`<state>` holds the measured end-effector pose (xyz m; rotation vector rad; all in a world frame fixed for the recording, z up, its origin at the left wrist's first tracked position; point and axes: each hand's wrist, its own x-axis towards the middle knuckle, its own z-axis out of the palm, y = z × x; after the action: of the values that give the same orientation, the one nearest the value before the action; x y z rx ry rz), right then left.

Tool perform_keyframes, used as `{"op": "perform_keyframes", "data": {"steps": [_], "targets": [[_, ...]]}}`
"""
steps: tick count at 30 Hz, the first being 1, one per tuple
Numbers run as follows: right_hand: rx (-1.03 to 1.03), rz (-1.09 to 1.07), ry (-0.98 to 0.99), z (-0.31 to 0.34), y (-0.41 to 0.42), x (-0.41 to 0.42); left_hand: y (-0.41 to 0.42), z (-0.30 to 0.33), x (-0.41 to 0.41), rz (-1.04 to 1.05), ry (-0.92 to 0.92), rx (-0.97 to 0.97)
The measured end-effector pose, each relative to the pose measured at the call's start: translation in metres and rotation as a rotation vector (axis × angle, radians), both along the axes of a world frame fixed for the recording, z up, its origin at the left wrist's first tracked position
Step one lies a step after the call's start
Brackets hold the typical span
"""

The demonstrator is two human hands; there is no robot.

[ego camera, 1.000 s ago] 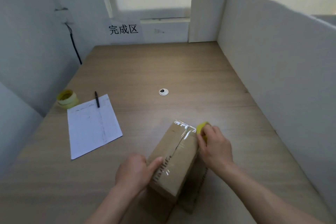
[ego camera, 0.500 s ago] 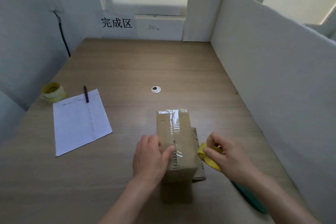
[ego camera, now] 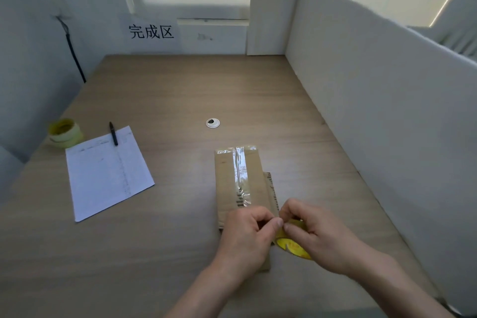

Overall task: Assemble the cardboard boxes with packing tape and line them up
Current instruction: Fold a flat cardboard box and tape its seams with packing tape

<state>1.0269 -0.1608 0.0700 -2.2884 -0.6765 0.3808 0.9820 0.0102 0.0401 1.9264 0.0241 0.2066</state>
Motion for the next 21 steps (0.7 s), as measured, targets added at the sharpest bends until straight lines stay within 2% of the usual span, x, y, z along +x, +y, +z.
{"op": "perform_keyframes", "data": {"steps": [1,5,6,8,9,10,12,13,17,21], "targets": [[0.048,-0.019,0.072,-0.002,0.0,-0.005,0.002,-0.004,-0.005,0.027,-0.019,0.01],[0.306,-0.018,0.597,-0.007,-0.009,-0.021,0.015,-0.022,-0.028,0.099,-0.091,0.049],[0.354,0.016,0.677,-0.005,-0.013,-0.023,0.019,-0.026,-0.035,0.116,-0.101,0.066],[0.322,0.043,0.72,0.0,-0.017,-0.023,0.026,-0.034,-0.046,0.164,-0.101,0.089],[0.211,0.029,0.648,0.002,-0.018,-0.021,0.029,-0.037,-0.05,0.195,-0.089,0.093],[0.024,-0.002,0.484,0.003,-0.018,-0.018,0.033,-0.041,-0.052,0.229,-0.075,0.098],[-0.395,-0.023,0.032,0.006,-0.015,-0.008,0.04,-0.046,-0.052,0.291,-0.047,0.138],[-0.489,-0.029,-0.129,0.007,-0.011,-0.003,0.042,-0.046,-0.05,0.316,-0.041,0.164],[-0.54,0.003,-0.361,-0.01,0.006,0.016,0.053,-0.046,-0.035,0.376,-0.056,0.313],[-0.585,0.02,-0.448,-0.025,0.015,0.027,0.062,-0.052,-0.027,0.368,-0.027,0.469]]}}
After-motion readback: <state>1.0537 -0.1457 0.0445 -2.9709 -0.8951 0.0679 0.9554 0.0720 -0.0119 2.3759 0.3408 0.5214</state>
